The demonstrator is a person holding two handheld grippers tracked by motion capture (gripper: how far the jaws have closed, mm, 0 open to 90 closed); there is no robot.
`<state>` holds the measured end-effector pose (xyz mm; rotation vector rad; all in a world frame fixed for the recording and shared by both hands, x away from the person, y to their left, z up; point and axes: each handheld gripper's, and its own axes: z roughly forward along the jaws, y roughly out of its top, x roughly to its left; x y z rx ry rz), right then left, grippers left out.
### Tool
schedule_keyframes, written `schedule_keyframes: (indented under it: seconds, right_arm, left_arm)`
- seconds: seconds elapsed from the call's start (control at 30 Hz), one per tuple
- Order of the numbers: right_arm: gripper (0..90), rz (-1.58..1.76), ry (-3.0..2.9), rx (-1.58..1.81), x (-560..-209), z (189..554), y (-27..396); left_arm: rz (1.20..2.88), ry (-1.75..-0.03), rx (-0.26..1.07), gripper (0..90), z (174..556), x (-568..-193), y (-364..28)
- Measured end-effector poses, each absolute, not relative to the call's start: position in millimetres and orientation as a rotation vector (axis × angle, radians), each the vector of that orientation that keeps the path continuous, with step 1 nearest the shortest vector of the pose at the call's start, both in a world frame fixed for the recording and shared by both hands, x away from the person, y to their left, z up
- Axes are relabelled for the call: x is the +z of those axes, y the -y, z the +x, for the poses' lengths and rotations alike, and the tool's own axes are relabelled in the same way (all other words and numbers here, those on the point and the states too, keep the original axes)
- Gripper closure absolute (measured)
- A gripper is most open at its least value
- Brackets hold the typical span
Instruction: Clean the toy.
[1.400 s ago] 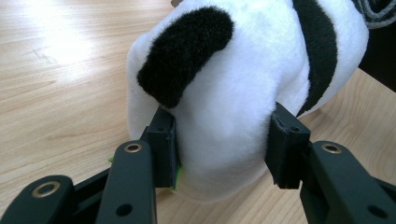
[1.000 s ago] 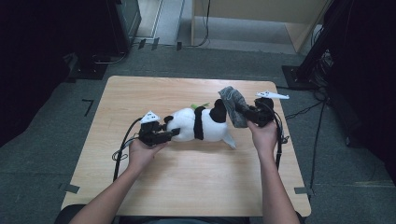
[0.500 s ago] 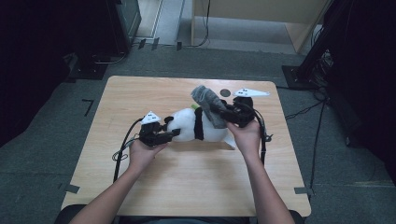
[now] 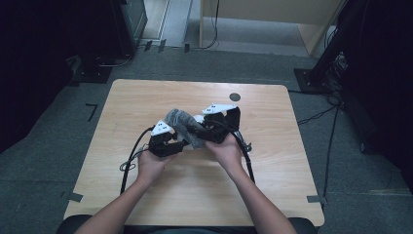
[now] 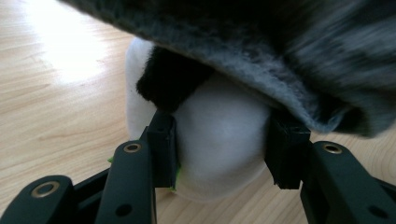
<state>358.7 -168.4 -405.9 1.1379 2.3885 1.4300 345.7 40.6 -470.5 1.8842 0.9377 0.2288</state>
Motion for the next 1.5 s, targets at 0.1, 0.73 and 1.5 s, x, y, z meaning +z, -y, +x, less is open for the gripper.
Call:
schedule_keyframes:
  seconds: [0.1,0.73,1.5]
  right_arm:
    - [76.8,1.173,-2.382,1.494,-413,365,178]
    - [76.7,1.335,-2.225,1.428,-406,375,249]
    - [76.8,1.544,-1.989,1.386,-408,376,326]
  left_arm:
    - [1.878,-0.935,0.226,53.0,346,-471,-40]
    - [1.910,-0.921,0.167,53.5,358,-467,-44]
    - [1.905,-0.933,0.100,53.8,372,-466,-57]
